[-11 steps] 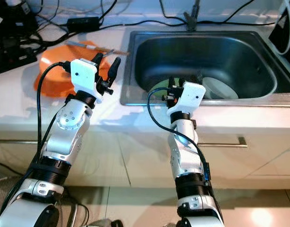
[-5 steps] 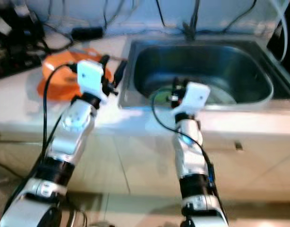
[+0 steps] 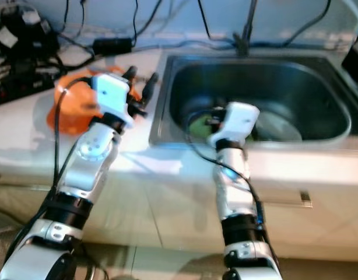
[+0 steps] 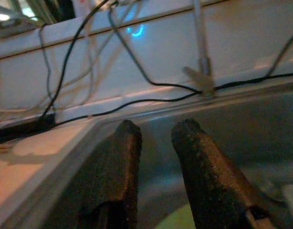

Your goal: Kitchen organization

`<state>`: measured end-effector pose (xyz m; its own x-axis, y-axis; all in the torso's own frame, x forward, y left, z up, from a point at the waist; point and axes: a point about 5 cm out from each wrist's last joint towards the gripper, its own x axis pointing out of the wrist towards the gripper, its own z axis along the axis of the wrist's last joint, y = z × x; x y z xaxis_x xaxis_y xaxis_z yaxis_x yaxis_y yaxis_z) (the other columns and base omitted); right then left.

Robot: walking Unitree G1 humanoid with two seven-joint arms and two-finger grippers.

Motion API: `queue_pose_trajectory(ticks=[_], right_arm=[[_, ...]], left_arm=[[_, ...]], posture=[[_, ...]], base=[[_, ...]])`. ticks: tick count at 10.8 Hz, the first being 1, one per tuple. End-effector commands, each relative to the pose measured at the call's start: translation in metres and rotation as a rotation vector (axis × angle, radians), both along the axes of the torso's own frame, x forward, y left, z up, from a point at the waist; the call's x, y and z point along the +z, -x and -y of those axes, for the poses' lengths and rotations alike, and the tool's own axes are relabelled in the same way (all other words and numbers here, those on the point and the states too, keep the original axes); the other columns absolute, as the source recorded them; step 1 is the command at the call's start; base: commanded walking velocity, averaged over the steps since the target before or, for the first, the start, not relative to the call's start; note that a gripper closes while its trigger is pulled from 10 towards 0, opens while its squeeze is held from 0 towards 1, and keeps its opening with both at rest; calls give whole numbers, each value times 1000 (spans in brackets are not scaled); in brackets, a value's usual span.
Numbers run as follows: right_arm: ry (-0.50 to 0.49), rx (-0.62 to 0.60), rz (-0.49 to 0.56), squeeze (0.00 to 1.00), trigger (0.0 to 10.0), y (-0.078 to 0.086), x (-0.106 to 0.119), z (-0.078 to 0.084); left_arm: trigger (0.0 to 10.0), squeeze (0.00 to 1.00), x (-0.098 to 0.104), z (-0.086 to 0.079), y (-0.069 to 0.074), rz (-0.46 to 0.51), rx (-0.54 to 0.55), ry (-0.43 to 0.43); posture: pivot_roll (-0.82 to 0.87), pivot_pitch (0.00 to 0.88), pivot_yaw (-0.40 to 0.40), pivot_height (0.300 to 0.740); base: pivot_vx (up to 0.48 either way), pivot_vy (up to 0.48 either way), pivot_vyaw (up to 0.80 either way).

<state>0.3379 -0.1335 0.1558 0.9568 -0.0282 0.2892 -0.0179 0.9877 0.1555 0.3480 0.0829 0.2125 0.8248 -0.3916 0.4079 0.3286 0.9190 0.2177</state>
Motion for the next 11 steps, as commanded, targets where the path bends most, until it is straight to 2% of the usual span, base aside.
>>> queue_pose_trajectory(ticks=[1,5,8,9,10,11], right_arm=[[-1,30,17,0,10000,-1,5,-12],[-7,26,16,0,10000,-2,5,-11],[-12,25,14,0,10000,-1,4,-12],[-14,24,13,0,10000,-2,4,-12],[-15,24,11,0,10000,-2,4,-11],[-15,24,10,0,10000,-2,3,-12]], left_arm=[[10000,0,1,-9,-1,8,27,-9],[10000,0,2,-6,1,21,-6,-16],[10000,0,5,0,5,39,-59,-33],[10000,0,7,5,6,53,-83,-81],[10000,0,8,22,11,84,-146,-239],[10000,0,4,28,11,85,-160,-323]], posture=[[13,64,55,740],[13,64,56,740],[15,64,57,740],[18,65,56,740],[18,65,56,740],[18,65,56,740]], base=[[364,0,0],[338,0,0],[0,0,0],[0,0,0],[0,0,0],[0,0,0]])
